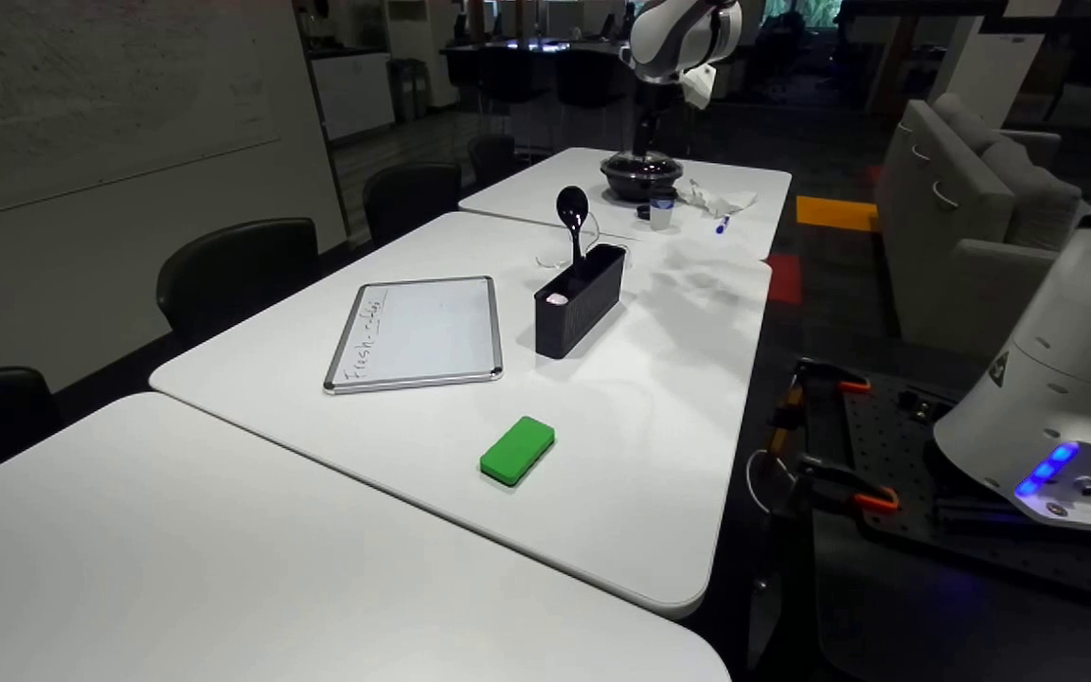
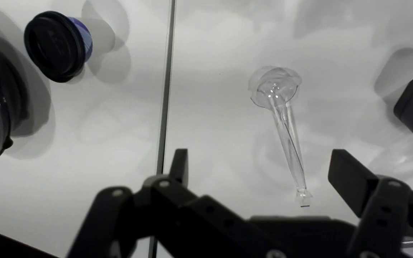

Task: Put the black spoon in the black cutlery holder, put the clear spoon in the cutlery holder, move the cutlery holder to the right side of the table

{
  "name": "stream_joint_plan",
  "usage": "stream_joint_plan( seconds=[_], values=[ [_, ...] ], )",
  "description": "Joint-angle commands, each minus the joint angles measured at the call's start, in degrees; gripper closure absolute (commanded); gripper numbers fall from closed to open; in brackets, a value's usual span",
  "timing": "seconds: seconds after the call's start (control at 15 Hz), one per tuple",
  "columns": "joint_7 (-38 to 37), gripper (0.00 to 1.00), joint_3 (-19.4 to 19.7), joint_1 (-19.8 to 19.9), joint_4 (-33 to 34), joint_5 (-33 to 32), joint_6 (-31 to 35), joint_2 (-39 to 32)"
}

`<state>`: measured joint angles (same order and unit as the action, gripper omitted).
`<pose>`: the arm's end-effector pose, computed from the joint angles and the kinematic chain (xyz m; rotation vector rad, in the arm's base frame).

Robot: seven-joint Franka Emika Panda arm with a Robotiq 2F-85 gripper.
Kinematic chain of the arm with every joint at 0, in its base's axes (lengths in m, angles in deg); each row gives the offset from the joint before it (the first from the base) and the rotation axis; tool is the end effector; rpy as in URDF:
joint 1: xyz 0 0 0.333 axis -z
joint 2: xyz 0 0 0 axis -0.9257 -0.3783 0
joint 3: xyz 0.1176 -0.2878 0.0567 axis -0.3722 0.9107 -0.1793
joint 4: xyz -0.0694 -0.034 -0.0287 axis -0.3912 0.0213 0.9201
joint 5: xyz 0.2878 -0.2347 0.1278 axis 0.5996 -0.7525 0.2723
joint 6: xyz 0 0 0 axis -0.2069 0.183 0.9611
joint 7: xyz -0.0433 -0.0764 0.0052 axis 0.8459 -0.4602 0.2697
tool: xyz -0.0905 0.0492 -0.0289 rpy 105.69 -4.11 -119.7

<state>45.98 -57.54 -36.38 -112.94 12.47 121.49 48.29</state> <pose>0.5269 -0.4668 0.3194 2.8426 0.1491 0.1741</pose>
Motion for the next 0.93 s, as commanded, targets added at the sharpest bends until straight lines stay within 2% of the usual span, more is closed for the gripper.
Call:
stream_joint_plan(
  seconds=[0.0,0.07,0.13,0.53,0.87],
  values=[
    [12.4,0.00,-5.8,5.2,11.7,2.2,-5.0,-9.2],
    [14.6,0.00,-7.2,6.2,13.7,2.9,-6.5,-11.0],
    [10.0,0.00,-4.7,4.4,7.7,1.4,-2.5,-7.4],
    [10.6,0.00,-5.0,4.8,8.9,1.6,-2.5,-8.9],
    [17.9,0.00,-6.3,4.3,12.3,-1.4,-0.2,-14.0]
  ],
)
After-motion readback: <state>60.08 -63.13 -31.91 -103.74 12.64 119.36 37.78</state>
